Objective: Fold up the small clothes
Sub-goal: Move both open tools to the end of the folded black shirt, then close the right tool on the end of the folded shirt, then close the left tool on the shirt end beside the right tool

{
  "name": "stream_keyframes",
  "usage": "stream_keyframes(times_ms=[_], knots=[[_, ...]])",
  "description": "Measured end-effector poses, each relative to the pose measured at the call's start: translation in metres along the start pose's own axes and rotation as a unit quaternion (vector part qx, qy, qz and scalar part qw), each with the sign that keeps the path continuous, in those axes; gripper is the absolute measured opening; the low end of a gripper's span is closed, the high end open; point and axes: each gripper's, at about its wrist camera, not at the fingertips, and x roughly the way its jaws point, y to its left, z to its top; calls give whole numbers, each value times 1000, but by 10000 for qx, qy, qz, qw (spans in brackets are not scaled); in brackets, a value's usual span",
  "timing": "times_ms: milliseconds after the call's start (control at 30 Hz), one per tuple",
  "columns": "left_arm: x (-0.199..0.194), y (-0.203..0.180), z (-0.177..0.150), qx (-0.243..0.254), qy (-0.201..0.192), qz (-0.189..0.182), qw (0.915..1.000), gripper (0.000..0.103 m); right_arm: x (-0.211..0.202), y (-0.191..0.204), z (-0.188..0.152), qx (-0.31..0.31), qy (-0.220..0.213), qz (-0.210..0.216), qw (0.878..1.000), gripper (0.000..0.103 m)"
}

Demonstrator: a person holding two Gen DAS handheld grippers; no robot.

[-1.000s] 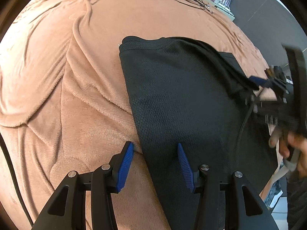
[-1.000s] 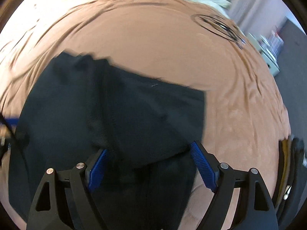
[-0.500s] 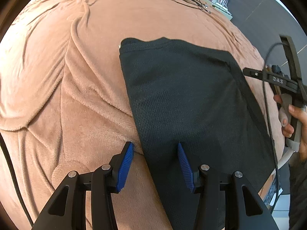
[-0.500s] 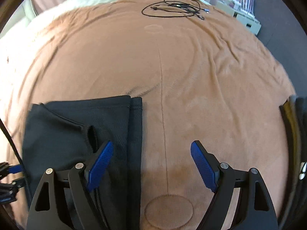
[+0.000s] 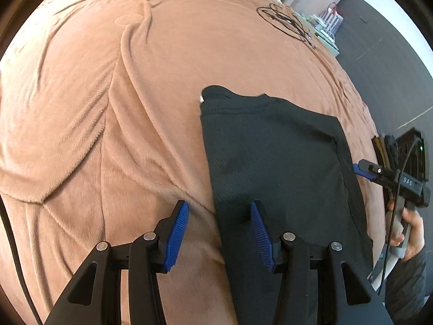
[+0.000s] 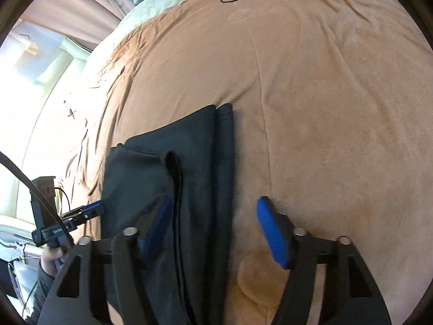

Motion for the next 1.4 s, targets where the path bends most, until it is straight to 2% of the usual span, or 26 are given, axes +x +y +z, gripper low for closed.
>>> stream_keyframes(times_ms=[33, 67, 133, 233, 300, 400, 467, 533, 600, 633, 867, 967, 1067, 1100, 1133, 1167, 1200, 1400], knots=[[1, 0, 1, -7, -3, -8, 10000, 50, 0, -1, 2, -54, -59, -61, 9999, 42], [2, 0, 2, -7, -13, -14, 10000, 50, -2, 2, 2, -77, -125, -152, 9998, 40], [4, -1, 3, 23, -34, -1, 10000, 50, -10, 5, 4, -126, -369, -346, 9986, 38], [6, -2, 4, 88, -49, 35, 9999, 50, -14, 8, 10, -148, -549, -42, 9984, 33], [8, -3, 5, 105, -49, 45, 9999, 50, -11, 8, 11, -165, -475, 104, 9987, 32], [10, -5, 8, 116, -56, 54, 9999, 50, -2, 8, 13, -267, -323, 13, 9991, 32], [10, -5, 8, 118, -55, 60, 9999, 50, 6, 4, 15, -245, -206, -125, 9994, 26], [11, -6, 9, 129, -52, 77, 9999, 50, 9, 1, 14, -190, -119, -182, 9996, 12], [10, -6, 11, 139, -52, 87, 9999, 50, 9, 2, 13, -230, -152, -183, 9995, 2], [11, -7, 12, 140, -53, 85, 9999, 50, 4, 3, 11, -272, -221, -236, 9991, 0], [6, -7, 12, 82, -147, -46, 9998, 50, -6, 19, -1, -406, -435, -454, 9972, 0], [11, -11, 15, 80, -120, -19, 9999, 50, -2, 23, -2, -354, -285, -518, 9976, 0], [12, -10, 19, 4, -127, -74, 9999, 50, -9, 20, -1, -255, -255, -415, 9985, 7], [12, -9, 19, -27, -143, -113, 9998, 50, -14, 17, -2, -228, -277, -338, 9988, 24], [12, -7, 20, -44, -156, -136, 9998, 50, -18, 12, -4, -166, -295, -187, 9993, 54], [12, -6, 22, -67, -156, -153, 9997, 50, -21, 7, -4, -111, -324, -91, 9994, 66], [13, -5, 23, -92, -155, -169, 9997, 50, -25, 3, -6, -74, -397, -33, 9992, 70], [21, 1, 30, -231, -168, -349, 9990, 50, -15, -14, -7, 80, -257, 786, 9965, 69]])
